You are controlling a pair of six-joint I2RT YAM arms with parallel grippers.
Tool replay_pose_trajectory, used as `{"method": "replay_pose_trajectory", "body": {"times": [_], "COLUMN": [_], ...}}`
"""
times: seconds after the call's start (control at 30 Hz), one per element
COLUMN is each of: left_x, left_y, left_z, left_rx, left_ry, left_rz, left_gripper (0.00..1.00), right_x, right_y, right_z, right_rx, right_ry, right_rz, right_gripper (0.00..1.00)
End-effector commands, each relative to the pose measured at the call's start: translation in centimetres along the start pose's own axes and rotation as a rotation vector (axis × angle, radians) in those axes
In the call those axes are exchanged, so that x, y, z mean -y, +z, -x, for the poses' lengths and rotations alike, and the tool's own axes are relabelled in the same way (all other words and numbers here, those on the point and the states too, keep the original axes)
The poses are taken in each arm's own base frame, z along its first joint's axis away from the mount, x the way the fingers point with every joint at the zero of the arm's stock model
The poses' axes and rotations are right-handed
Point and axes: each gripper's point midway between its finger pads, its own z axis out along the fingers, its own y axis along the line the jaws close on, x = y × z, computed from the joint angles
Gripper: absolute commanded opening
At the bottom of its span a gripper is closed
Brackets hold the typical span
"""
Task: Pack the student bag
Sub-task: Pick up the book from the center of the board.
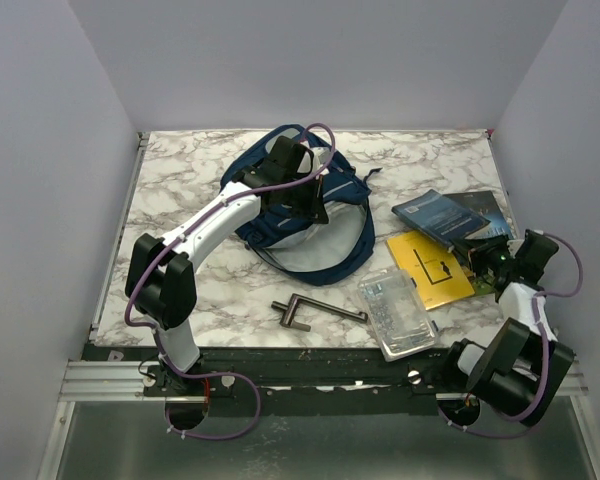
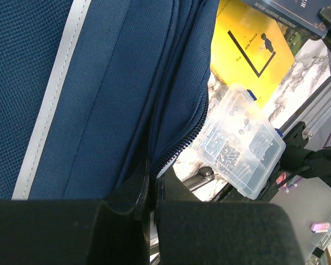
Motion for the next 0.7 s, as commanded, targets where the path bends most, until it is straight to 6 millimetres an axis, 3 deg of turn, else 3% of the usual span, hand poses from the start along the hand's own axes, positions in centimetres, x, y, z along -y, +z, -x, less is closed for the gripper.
{"method": "replay_pose_trajectory", "body": {"times": [0.0,0.37,0.67], "left_x": [1.8,0.5,2.3], "left_y": [-2.4,-3.8,-5.2], "left_z": [2.9,5.6,7.5], "left_rx": [0.099,0.189,0.21], "left_ry": [0.029,-0.021,-0.062], "left_rz": [-0.045,0.001,-0.042], "left_gripper": [0.0,0.0,0.0], "right_x": [-5.4,-10.4,-13.4], "right_y": [-2.3,-4.3,-4.7], "right_z": [-1.4,-6.4,-9.7], "right_rx": [-0.109,-0.262,-0.307], "right_ry": [-0.035,-0.069,-0.187], "right_rz": [0.16,0.275,0.416], "right_gripper": [0.0,0.0,0.0]}}
